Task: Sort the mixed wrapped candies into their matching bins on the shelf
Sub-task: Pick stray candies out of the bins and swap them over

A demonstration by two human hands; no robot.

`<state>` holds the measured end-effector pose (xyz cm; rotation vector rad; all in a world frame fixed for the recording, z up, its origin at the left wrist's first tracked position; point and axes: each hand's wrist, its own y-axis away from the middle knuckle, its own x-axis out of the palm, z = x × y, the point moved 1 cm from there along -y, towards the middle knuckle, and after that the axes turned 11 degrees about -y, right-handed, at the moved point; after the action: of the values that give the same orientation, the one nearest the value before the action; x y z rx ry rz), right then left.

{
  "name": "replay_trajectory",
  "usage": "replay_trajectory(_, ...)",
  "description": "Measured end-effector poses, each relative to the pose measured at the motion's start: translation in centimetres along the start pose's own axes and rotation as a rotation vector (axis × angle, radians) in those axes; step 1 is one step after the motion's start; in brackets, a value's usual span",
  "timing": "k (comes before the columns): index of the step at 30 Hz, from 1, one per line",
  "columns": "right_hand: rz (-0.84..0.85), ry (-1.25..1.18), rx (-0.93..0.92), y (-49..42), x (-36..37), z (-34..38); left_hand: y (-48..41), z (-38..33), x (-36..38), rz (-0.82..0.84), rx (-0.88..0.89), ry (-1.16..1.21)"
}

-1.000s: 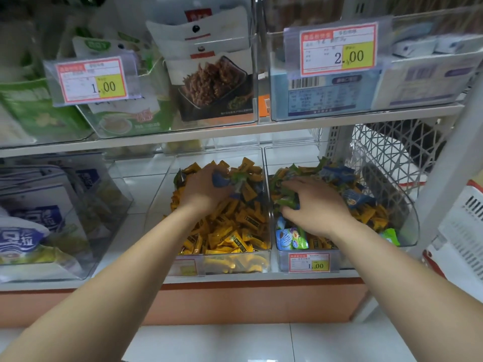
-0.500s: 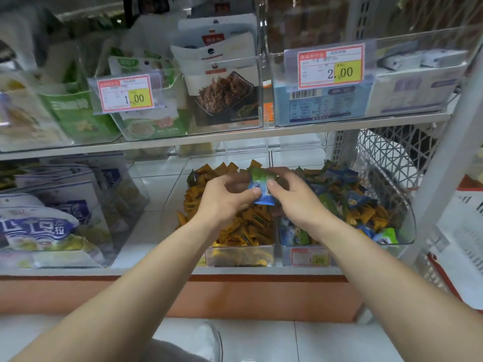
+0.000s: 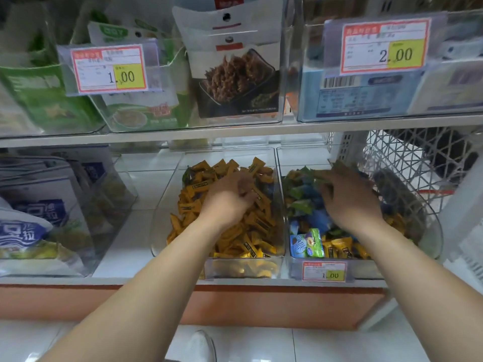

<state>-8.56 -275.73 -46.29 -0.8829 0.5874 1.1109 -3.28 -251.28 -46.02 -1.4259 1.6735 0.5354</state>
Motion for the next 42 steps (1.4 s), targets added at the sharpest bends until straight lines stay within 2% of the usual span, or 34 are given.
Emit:
replay_trajectory(3,0.089,0.072,0.064,-0.3,0.8,0.2,-2.3,-0.7,0.6,0.033,0.075,-0.161)
replay_trajectory(7,0.173,0.123,0.085,-0.6,1.3,0.8,-4.9,-1.0,2.6,0.168,0.164,-0.354)
replay_trajectory(10,0.231,0.109,0.068,-0.2,1.9,0.7,-6.3,-0.2,3.9,0.134,0.193,-0.457)
replay_trajectory(13,0.211,0.065,0.045,-0.2,2.1,0.2,-7.0,0.5,4.9,0.089,0.191,-0.514)
replay_trajectory(17,0.198,-0.004,0.047,-0.3,2.1,-0.2,-7.5,0.6,5.2,0.108,0.278,-0.555)
replay_trajectory(21,0.185,-0.029,0.056,-0.3,2.1,-0.2,-7.6,0.6,4.8,0.169,0.294,-0.471)
replay_trajectory(25,0.167,-0.045,0.052,-0.2,2.0,-0.1,-7.0,0.8,4.7,0.129,0.274,-0.331)
replay_trajectory(29,0.186,-0.033,0.061,-0.2,1.9,0.2,-5.7,1.5,2.9,-0.010,0.078,0.096)
replay_trajectory(31,0.191,0.004,0.078,-0.3,1.7,0.6,-5.1,1.6,1.7,-0.036,0.001,0.207)
replay_trajectory(34,0.062,0.071,0.021,-0.3,0.8,2.0,-3.9,1.5,0.1,-0.072,-0.100,0.338)
replay_trajectory(37,-0.046,-0.133,-0.094,-0.1,0.2,4.4,-2.8,1.4,-0.8,-0.084,-0.179,0.464)
replay_trajectory(40,0.014,-0.319,-0.145,0.4,0.9,6.4,-1.9,1.2,-1.0,-0.066,-0.225,0.534)
replay_trajectory(42,0.091,-0.349,-0.142,0.5,1.5,7.0,-1.2,1.1,-1.1,-0.050,-0.240,0.594)
